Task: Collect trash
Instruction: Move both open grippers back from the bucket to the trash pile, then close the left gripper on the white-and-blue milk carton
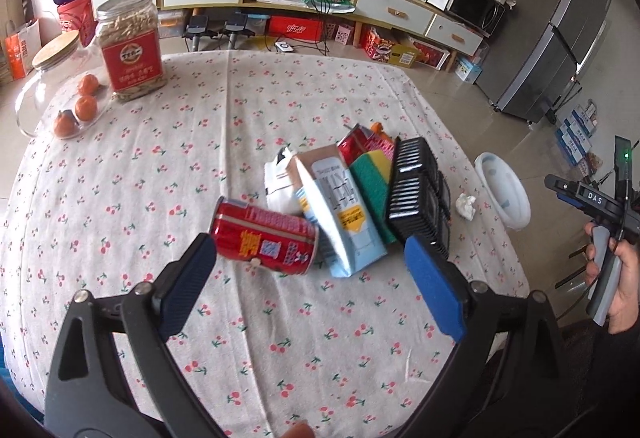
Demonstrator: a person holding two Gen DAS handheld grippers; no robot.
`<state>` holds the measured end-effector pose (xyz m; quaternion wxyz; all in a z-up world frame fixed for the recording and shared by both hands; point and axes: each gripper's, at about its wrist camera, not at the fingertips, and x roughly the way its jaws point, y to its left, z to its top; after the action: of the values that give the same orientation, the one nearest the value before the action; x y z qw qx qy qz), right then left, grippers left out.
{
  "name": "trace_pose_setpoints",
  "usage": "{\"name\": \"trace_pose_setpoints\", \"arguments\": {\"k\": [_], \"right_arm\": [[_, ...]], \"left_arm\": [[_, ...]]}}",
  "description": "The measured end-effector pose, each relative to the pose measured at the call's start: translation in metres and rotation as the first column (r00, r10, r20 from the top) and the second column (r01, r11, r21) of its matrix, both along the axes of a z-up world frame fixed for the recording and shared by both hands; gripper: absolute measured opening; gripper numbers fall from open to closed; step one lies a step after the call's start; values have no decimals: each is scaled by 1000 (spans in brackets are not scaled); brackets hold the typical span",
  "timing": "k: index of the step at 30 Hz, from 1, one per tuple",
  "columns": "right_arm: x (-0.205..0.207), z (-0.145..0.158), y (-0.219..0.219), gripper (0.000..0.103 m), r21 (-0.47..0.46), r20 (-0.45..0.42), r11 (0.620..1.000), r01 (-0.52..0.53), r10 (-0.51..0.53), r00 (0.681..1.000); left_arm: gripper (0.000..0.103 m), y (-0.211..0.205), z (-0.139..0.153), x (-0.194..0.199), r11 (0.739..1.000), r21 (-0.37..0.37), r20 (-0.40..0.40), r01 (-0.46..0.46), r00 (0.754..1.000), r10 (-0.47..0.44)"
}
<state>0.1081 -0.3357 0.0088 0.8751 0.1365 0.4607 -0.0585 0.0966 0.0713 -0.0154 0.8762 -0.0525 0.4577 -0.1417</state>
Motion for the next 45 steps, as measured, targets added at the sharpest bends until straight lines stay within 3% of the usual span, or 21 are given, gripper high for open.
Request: {"name": "trace_pose_setpoints", "arguments": {"k": [19,26,29,34,39,45], "right_arm": [[-3,-21,96,84,-37,-50,973,-228,226,973],[0,-26,107,84,-44,-66,966,-254,251,966],[2,-26,109,84,-46,-66,964,-261,258,964],[4,-27,112,84,-42,-69,964,-264,261,963],[6,-27,110,84,-37,-71,966,-257,254,965],[9,-30,104,84,-25,-76,970,-242,239,968]], "left_arm": [[95,42,-42,1,997,-69,-115,-40,993,32],[95,39,-44,11,993,-92,-116,-75,991,64],[95,31,-38,16,995,-66,-79,-77,994,72],[95,18,-26,32,994,-88,-46,-61,997,57],[83,-2,-25,54,995,-92,-49,-46,998,42],[56,-30,-38,81,998,-61,-116,-15,993,8]]}}
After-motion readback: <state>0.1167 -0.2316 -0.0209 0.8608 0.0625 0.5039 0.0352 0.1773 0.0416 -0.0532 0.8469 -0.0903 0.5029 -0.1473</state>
